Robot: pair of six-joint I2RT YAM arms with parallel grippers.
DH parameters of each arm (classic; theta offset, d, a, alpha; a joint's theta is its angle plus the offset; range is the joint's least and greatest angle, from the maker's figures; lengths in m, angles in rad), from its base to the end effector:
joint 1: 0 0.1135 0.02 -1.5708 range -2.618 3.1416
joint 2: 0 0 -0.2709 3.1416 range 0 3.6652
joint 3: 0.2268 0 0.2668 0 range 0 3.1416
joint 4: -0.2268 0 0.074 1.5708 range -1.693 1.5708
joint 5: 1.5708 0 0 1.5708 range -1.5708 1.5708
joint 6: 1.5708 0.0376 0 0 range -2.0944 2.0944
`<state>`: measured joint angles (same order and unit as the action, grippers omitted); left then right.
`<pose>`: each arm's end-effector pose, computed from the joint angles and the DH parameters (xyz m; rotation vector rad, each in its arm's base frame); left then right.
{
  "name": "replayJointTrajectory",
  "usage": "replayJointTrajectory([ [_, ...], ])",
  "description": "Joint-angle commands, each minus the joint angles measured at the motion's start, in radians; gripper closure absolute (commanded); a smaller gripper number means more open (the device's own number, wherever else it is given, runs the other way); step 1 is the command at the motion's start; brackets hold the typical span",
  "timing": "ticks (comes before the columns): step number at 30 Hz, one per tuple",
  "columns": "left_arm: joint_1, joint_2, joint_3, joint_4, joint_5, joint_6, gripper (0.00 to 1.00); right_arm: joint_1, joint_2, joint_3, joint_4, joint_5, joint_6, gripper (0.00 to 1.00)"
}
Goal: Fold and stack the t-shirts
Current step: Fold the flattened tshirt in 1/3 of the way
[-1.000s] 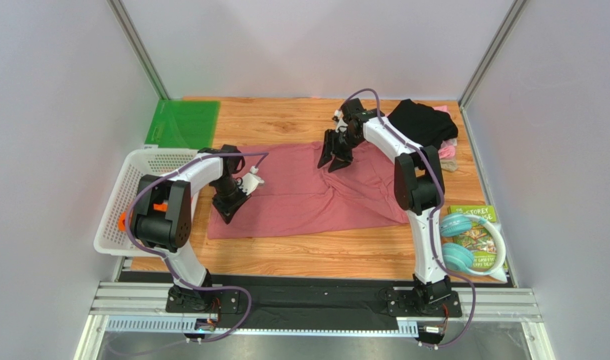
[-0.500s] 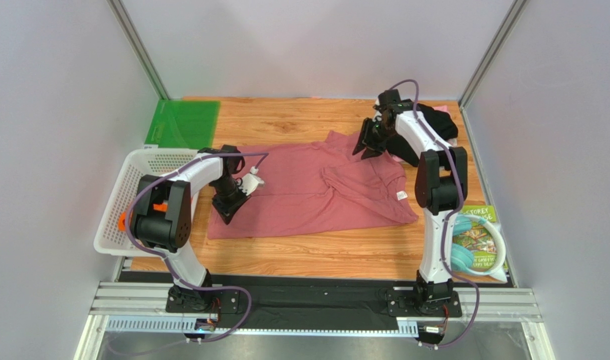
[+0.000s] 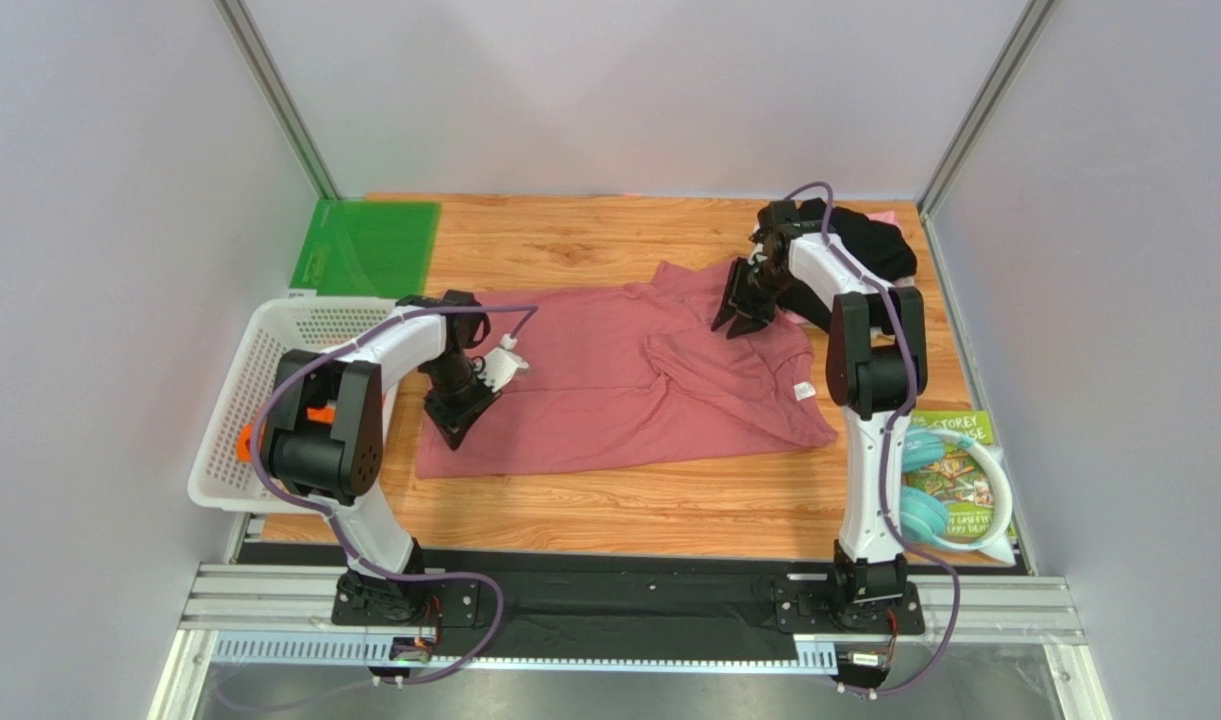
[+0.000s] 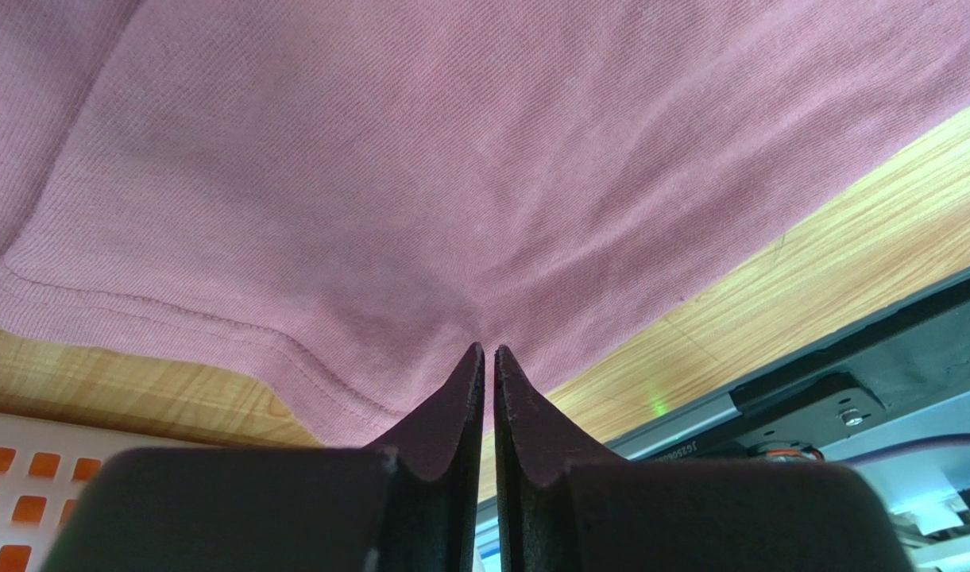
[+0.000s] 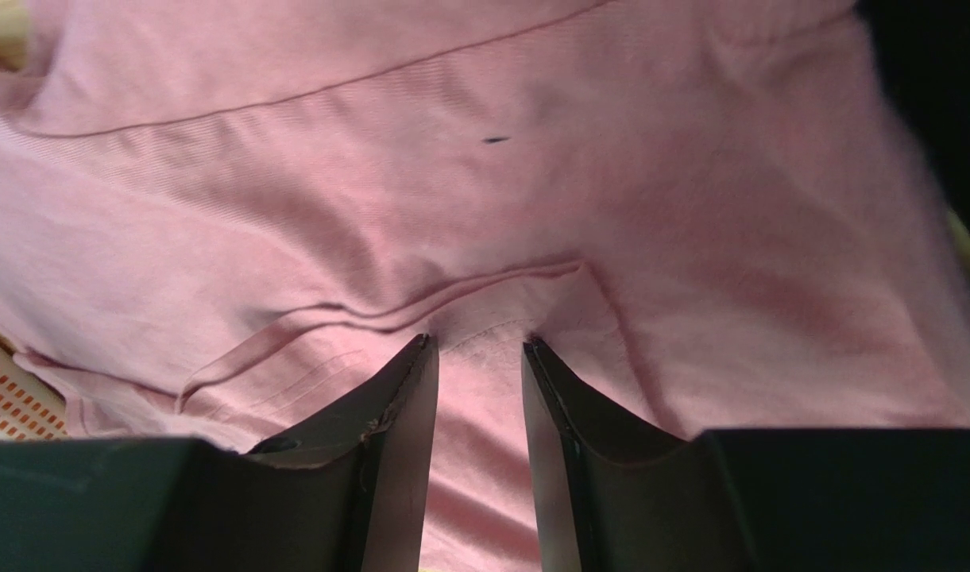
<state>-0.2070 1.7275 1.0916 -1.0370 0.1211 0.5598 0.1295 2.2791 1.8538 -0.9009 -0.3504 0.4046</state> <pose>0.2885 -0.0652 0.1642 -1.1342 -2.8370 0.2098 0.4785 0.0753 0.1606 0.3398 2.9213 0.5974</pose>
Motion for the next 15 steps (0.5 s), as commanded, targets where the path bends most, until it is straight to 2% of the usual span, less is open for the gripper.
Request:
replayJointTrajectory([
  [1, 0.006, -0.043, 0.033, -0.023, 0.002, 0.020, 0.88, -0.021, 0.011, 0.030, 0.013, 0.002, -0.020, 0.60],
  [15, 0.006, -0.040, 0.030, -0.024, -0.009, 0.032, 0.88, -0.108, 0.016, 0.033, 0.028, -0.033, -0.001, 0.61],
])
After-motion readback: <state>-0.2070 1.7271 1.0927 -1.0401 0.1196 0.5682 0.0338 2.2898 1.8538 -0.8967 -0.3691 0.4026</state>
